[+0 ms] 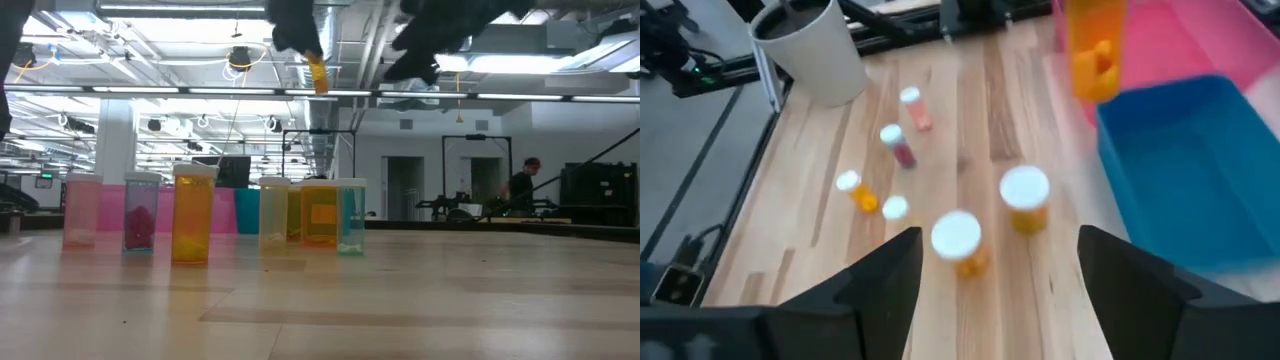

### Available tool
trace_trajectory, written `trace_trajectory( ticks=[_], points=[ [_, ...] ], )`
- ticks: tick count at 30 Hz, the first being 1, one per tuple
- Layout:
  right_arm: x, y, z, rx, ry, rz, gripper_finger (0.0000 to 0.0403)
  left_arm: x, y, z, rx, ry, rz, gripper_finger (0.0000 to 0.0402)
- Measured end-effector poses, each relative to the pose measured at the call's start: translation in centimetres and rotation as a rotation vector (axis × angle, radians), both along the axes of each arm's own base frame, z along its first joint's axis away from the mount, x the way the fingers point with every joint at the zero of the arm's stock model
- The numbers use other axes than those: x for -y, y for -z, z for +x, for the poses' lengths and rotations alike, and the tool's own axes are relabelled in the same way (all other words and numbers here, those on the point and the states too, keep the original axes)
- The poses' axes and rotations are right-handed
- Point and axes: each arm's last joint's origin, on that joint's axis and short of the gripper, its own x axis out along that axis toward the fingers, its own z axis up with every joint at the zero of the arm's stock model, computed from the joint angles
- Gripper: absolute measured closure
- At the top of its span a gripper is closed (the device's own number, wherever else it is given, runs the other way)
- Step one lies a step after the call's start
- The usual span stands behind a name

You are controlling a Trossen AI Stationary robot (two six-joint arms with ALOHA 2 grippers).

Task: Pick and place medicine bottles into bin by pill shape (circle, oval)
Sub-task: Put the orange capsule bottle into the blue bin

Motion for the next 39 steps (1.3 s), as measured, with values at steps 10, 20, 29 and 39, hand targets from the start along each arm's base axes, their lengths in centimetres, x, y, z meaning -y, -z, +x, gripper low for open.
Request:
trace_trajectory(
  ticks=[10,20,29,39],
  points=[
    [-0.4,-5.4,-9.7,0.111,0.173,-0.011,0.0127,-5.0,5.9,-0.7,-0.093,-0.182,0.028,0.0285],
    [-1.6,-7.7,-15.3,0.279,0.316,-0.02,0.0127,-6.5,12.9,-0.9,-0.054,-0.28,0.054,0.0285],
    [-1.7,-7.7,-15.8,0.288,0.338,-0.011,0.0127,-6.9,12.7,-0.3,0.008,-0.234,0.15,0.0285],
    [-1.7,-7.7,-15.8,0.286,0.338,-0.009,0.0127,-7.2,14.9,1.7,-0.05,-0.191,0.1,0.0285]
  ],
)
